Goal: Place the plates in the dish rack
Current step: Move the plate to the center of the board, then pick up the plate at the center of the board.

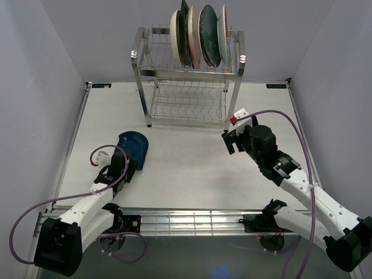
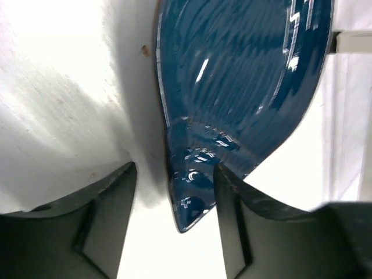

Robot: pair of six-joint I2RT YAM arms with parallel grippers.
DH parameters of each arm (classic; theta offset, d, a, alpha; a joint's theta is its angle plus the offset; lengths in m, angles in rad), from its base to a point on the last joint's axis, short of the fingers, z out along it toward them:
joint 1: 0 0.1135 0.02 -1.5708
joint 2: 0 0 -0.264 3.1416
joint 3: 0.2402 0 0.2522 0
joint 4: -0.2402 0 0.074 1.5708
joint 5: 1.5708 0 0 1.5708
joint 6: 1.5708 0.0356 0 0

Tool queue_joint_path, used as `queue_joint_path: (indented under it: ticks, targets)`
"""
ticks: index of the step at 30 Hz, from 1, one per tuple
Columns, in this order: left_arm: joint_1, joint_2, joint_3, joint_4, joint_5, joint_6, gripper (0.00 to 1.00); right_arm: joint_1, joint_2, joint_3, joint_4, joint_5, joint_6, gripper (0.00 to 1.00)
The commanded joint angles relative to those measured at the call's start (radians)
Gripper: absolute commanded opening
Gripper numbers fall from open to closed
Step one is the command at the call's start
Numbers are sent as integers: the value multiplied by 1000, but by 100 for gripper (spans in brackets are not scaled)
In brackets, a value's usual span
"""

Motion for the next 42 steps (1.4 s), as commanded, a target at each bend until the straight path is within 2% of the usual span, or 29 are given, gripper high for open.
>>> queue_joint_path:
  ticks: [1,2,5,9,13,17,21,24,31,42]
  targets:
    - [-5,-13,-6,-71,-23,22,68,-2,-14,10,20,-6,-3,90]
    - [-5,-10,-4,-71,-23,24,75,-2,-14,10,20,-5,-5,90]
    - [-4,5,10,-81,-32,33,84,-1,-14,10,19,-5,-3,90]
    - [-5,13,53,-140,-80,61,89,-2,-12,8,19,-5,-5,90]
    - [-4,-18,66,-145,-116,186,93,-2,-11,10,19,-5,-5,90]
    - [7,-65,71,-171,-133,199,94,-2,-14,8,17,-6,-5,90]
    - [114,-53,102,-206,-121,239,97,-2,-12,10,14,-12,-5,90]
    - [211,-27,116,-161,-45,309,97,-1,-9,11,16,-12,-5,90]
    - [309,22,134,-69,32,373,97,0,-11,10,14,-14,-5,90]
    - [348,136,169,94,161,502,97,-1,-8,10,14,-15,-6,90]
